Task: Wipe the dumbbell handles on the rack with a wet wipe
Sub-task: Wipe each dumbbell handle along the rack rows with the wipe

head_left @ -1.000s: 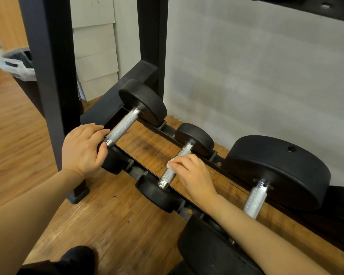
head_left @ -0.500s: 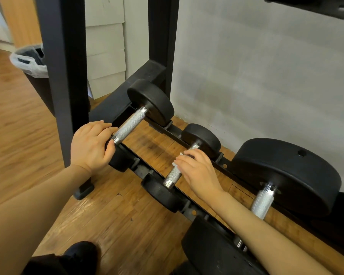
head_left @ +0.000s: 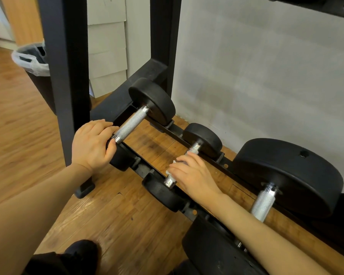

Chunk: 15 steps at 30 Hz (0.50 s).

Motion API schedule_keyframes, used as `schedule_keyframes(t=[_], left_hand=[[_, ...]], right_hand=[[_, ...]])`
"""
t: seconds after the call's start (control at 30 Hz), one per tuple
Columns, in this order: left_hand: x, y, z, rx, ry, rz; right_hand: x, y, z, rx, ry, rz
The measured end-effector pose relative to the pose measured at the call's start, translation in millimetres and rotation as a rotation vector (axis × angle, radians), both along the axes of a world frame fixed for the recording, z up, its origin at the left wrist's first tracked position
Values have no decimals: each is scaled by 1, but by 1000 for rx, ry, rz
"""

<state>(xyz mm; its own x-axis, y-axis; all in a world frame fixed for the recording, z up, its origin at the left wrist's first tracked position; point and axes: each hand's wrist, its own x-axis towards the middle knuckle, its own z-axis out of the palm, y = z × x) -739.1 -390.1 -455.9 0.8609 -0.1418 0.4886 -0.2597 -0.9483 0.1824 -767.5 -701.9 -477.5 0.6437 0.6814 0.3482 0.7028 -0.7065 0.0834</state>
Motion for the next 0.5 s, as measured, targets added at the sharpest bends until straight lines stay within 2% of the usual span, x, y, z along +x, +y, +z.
schedule_keyframes(t=[0.13,0.33,0.5], left_hand=[[0,0,0,-1,-1,2],[0,0,-1,-1,5,5],[1,0,-1,1,-1,-1]], right_hand=[[7,-9,6,28,-28,-137],[-3,1,0,-7,-10,-11],[6,-10,7,85,-30,-207]])
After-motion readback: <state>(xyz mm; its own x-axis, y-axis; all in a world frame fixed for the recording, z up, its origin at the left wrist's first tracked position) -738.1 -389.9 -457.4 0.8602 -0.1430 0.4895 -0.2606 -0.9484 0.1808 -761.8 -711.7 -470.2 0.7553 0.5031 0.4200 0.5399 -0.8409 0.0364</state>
